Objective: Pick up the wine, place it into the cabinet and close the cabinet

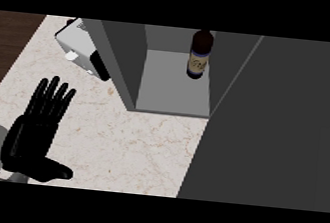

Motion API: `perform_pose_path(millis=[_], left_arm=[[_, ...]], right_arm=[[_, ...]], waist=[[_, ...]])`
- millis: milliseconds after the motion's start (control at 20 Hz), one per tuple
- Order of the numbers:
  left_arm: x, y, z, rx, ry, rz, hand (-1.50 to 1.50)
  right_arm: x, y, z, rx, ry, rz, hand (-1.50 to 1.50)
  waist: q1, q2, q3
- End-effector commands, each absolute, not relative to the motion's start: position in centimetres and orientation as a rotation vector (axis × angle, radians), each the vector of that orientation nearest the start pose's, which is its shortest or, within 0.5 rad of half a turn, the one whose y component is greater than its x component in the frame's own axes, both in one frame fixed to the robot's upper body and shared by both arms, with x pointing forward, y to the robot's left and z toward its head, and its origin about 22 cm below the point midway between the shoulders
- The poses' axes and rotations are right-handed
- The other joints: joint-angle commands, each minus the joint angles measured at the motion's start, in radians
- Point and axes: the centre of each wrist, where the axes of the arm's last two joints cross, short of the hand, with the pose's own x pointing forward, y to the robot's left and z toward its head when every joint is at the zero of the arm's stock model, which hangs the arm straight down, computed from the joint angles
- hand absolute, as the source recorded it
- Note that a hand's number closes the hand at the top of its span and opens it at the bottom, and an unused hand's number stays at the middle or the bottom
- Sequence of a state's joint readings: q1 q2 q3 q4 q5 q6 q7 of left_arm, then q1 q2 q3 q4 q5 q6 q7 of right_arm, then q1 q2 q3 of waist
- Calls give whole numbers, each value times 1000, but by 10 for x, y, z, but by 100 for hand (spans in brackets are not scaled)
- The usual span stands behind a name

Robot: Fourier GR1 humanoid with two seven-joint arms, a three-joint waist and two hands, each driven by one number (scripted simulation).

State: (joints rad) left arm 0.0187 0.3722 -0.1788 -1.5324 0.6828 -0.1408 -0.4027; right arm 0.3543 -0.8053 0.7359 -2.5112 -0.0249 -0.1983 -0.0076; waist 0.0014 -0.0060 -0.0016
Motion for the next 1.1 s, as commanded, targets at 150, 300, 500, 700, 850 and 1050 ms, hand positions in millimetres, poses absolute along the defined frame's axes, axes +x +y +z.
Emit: perform_pose_path(millis=[150,300,500,700,850,1050], left_arm=[[231,319,8,-448,-1831,139,-150],[222,331,8,-429,-1843,140,-150],[237,351,31,-441,-1865,128,-150],[231,366,25,-458,-1829,108,-150],[233,367,34,-472,-1846,90,-150],[241,363,33,-464,-1853,91,-150]], right_arm=[[51,-187,188,588,-1801,636,150],[51,-182,181,607,-1810,645,150],[59,-179,181,636,-1794,668,150],[64,-177,184,646,-1820,657,150],[67,-174,181,675,-1785,640,150],[81,-165,175,663,-1804,673,150]], waist=[[2,3,-2],[3,0,-2],[12,6,-3],[24,10,-5],[36,10,-5],[50,15,-7]])
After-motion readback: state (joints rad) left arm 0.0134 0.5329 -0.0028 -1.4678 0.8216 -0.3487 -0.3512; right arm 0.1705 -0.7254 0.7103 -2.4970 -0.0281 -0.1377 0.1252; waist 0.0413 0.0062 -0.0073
